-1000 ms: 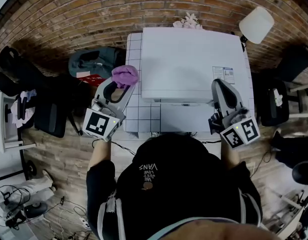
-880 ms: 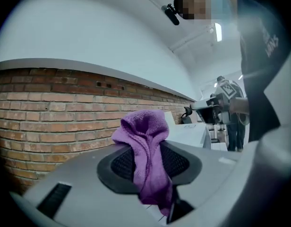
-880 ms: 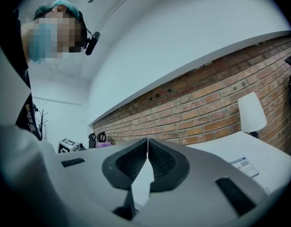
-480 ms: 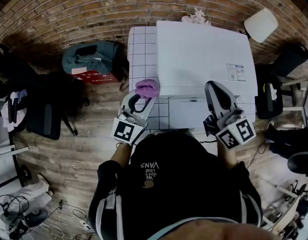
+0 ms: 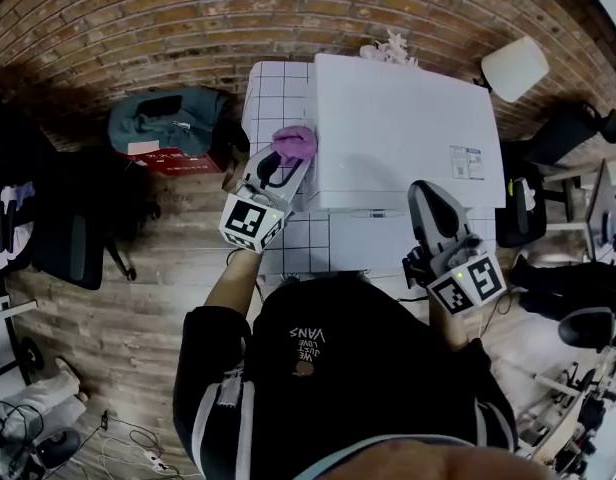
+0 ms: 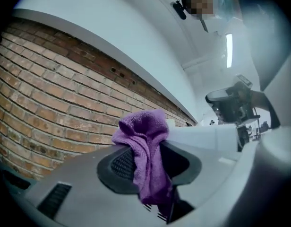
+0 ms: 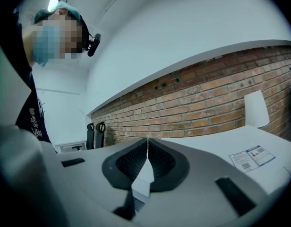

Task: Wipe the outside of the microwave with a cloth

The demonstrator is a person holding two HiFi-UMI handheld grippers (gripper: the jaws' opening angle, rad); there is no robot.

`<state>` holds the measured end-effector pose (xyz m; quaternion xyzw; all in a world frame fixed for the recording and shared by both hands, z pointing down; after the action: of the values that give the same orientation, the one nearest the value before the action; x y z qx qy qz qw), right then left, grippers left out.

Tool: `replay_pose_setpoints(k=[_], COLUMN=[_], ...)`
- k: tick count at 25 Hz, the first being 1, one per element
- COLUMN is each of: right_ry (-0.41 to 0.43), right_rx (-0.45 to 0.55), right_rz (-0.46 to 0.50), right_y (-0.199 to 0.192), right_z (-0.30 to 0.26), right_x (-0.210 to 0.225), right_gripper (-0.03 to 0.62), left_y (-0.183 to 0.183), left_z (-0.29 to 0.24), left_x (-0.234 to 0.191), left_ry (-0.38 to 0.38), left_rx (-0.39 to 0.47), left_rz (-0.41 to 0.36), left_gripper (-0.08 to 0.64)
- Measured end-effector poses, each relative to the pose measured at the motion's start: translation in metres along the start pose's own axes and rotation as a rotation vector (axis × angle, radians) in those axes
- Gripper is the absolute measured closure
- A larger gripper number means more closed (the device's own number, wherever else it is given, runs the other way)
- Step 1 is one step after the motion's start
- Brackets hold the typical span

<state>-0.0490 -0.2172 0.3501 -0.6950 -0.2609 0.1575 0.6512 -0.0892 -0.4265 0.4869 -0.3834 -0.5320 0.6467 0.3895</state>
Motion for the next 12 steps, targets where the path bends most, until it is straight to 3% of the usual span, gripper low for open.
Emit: replay_pose_setpoints(k=[5,12], right_ry=[-0.021,-0.051], right_rx=[-0.016,-0.031], right_rz=[0.001,0.005], right_y=[-0.003,-0.008], right_z=[0.004,0.008], right_x=[0.003,0.006], right_gripper=[0.588,0.588], left_y=[0.003,0.003], left_z=[-0.042,-0.082], left_x=[-0.062,-0.13], left_ry=[0.004,0.062], left_rx=[0.005,-0.009], left_rz=[-0.038,-0.016], left_gripper=[0.42,0.42])
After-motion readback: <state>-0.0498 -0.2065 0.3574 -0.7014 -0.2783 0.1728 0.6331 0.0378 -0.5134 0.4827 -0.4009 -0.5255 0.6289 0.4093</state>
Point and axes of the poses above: the fingertips, and each gripper's own axes: z backward along the fingers, x to its right, y out of its top, the point moved 4 cm from there along z, backward along the fingers, and after that the axes turned 13 degrees about -y, right-handed, at the moved point
